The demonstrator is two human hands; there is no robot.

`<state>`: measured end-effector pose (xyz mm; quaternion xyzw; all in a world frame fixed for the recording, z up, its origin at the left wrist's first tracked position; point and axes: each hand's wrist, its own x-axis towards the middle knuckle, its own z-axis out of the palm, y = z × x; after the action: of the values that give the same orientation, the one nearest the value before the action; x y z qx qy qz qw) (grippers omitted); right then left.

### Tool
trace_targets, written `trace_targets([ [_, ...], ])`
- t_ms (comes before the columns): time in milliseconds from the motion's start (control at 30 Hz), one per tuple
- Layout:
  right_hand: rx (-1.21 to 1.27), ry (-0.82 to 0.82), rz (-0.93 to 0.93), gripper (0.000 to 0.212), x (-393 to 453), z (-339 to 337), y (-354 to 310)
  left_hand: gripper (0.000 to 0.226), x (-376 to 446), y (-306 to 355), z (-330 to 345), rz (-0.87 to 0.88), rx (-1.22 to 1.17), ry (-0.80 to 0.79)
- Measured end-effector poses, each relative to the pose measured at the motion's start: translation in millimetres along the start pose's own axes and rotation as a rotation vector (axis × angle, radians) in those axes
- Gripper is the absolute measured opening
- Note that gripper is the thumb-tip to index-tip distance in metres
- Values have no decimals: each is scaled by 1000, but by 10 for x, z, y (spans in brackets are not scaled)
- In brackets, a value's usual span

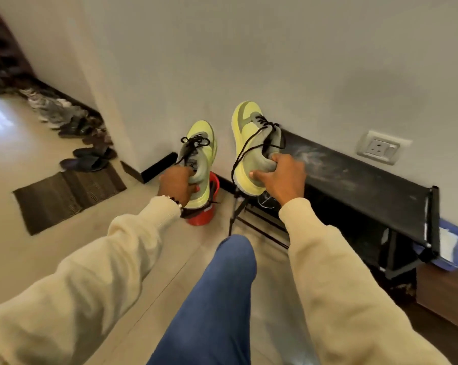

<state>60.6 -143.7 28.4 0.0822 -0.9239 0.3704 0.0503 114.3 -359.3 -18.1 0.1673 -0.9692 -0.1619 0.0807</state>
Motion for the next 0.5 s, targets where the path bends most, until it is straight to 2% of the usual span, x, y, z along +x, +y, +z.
trace_targets([
  [100,-7,-112,-43,46,-117,386,-170,15,-227,-453,131,-151,-22,7],
  [300,-67,-415,-118,29,-284,1425,-337,29,-674,-1308,767,-431,-52,-46],
  [500,-223,-668,-118,36,-357,2599,-186,32,-942,-1872,1624,-648,-114,-154],
])
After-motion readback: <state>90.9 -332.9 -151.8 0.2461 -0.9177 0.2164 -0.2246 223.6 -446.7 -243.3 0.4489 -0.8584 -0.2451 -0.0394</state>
